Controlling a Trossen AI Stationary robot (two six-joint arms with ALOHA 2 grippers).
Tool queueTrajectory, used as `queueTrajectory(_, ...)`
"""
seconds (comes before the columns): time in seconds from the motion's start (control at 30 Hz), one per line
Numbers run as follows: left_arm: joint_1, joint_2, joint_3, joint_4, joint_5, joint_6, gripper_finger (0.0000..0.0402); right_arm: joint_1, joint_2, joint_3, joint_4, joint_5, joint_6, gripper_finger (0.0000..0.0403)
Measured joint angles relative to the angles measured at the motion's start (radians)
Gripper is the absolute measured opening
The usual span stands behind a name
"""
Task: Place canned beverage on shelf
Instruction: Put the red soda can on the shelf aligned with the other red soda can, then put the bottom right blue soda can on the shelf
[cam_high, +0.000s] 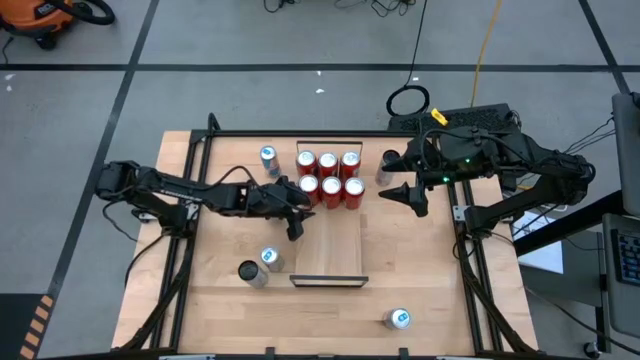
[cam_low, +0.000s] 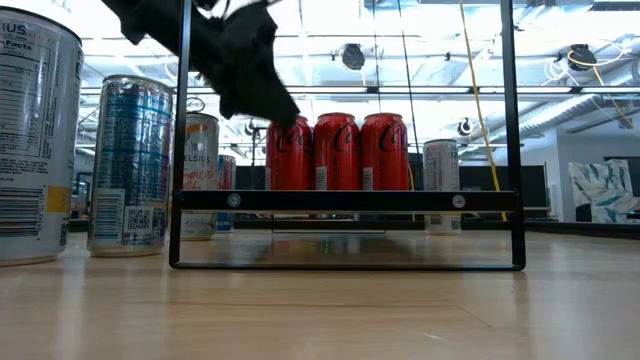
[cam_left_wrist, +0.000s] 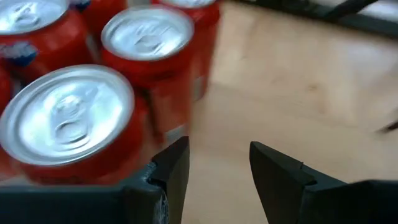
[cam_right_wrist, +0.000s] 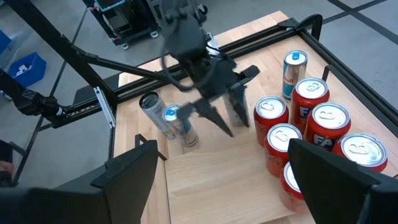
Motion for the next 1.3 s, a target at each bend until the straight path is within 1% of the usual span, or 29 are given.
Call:
queueTrajectory(0.2, -0.041, -0.082, 0.053, -0.008, 0.018, -0.120, 0.0168, -0.007, 0.000, 0.000, -0.031, 0.008, 0.039, 0.0336)
queueTrajectory(0.33, -0.052, -0.121, 0.108, -0.012, 0.018, -0.189, 0.0168, -0.032, 0.000, 0.000, -0.085, 0.053, 0.075, 0.0333)
queueTrajectory(0.5, -0.055, -0.135, 0.187, -0.057, 0.014, -0.186, 0.0168, -0.095, 0.000, 0.000, -0.129, 0.053, 0.049, 0.0319)
queueTrajectory(0.57, -0.055, -0.134, 0.219, -0.116, 0.001, -0.185, 0.0168, -0.125, 0.001, 0.000, -0.134, 0.037, 0.019, 0.0315)
queueTrajectory(0.7, -0.055, -0.134, 0.267, -0.192, -0.025, -0.187, 0.0168, -0.192, 0.012, 0.000, -0.166, -0.028, -0.044, 0.0313)
queueTrajectory(0.9, -0.055, -0.133, 0.289, -0.232, -0.043, -0.187, 0.0168, -0.257, 0.032, 0.000, -0.251, -0.090, -0.154, 0.0313)
queueTrajectory(1.0, -0.055, -0.133, 0.289, -0.255, -0.042, -0.195, 0.0168, -0.243, 0.031, 0.000, -0.294, -0.161, -0.141, 0.0313)
queueTrajectory(1.07, -0.055, -0.133, 0.289, -0.258, -0.042, -0.216, 0.0168, -0.221, 0.031, 0.000, -0.321, -0.233, -0.092, 0.0313)
queueTrajectory(1.13, -0.055, -0.133, 0.289, -0.270, -0.042, -0.240, 0.0168, -0.180, 0.031, 0.000, -0.363, -0.262, -0.036, 0.0313)
queueTrajectory(1.2, -0.055, -0.133, 0.289, -0.277, -0.040, -0.266, 0.0168, -0.124, 0.031, 0.000, -0.390, -0.252, 0.011, 0.0313)
queueTrajectory(1.3, -0.056, -0.133, 0.289, -0.276, -0.040, -0.273, 0.0168, -0.041, 0.031, 0.000, -0.423, -0.184, 0.065, 0.0313)
